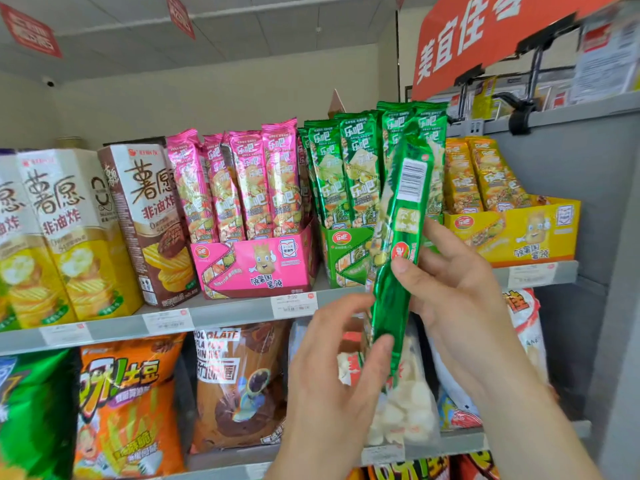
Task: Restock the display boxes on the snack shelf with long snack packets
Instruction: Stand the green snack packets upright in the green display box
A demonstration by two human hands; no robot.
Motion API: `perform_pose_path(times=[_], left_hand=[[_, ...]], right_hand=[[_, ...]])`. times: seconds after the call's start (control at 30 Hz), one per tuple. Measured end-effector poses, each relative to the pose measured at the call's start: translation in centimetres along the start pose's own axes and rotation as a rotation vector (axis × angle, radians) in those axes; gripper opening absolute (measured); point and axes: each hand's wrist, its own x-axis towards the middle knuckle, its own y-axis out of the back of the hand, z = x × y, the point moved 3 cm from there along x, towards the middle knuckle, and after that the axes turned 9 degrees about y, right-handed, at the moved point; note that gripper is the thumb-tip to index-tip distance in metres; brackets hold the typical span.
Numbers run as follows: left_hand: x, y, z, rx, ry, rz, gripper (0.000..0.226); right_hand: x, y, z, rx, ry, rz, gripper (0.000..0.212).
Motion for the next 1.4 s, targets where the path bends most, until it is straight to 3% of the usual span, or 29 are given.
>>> perform_pose_path(times=[0.17,0.3,0.43,0.6,0.83,0.93,1.1,1.2,1.33,1.37,1.4], left_hand=[[-0.1,-1.0,-0.1,-0.025,0.107,-0.003,0.053],[-0.6,-2.1,-0.5,0.153,0.042,0.007,0.063],[-0.5,-2.6,-0.4,0.159,-0.019,-0.088,0.055],[0.3,-1.8,0.0,0.003,-0.002,-0.103,0.039],[1.7,-2.2,1.0,-0.016,0.034,-0.191,0.03],[2.7,-2.0,2.0,-0.038,-0.001,-0.191,0.018],[6.2,-1.2,4.1,-0.086,-0.033,-0.117,0.022],[8.1,-0.7,5.4,-0.062,-0.078,-0.12,0.037],[10.1,-0.1,6.5,-0.072,-0.147,-0.293,0.065],[10.6,0.1,6.8,-0.058,-0.168,-0.34,0.063],[11.1,0.3,7.1,-0.031,-0.195,-0.362,0.055]], right_hand=[[-0.2,0.4,0.8,-0.057,-0.085,0.058,0.045],[0.3,-0.8,-0.4,-0.249,0.113,0.133,0.05],[0.9,-1.0,-1.4,-0.369,0.236,0.271,0.039],[1.2,-0.4,-1.3,-0.243,0.163,0.245,0.064],[1.7,0.6,-1.6,-0.248,0.114,0.363,0.021],[1.6,0.5,-1.5,-0.243,0.072,0.351,0.021],[1.0,0.1,-1.3,-0.263,0.045,0.282,0.022],[1.1,-0.2,-1.7,-0.232,0.045,0.228,0.024],[1.6,-0.3,-2.4,-0.196,0.033,0.181,0.017],[1.9,-0.5,-2.8,-0.192,0.023,0.168,0.006],[2.3,-0.6,-3.0,-0.221,0.033,0.144,0.011]])
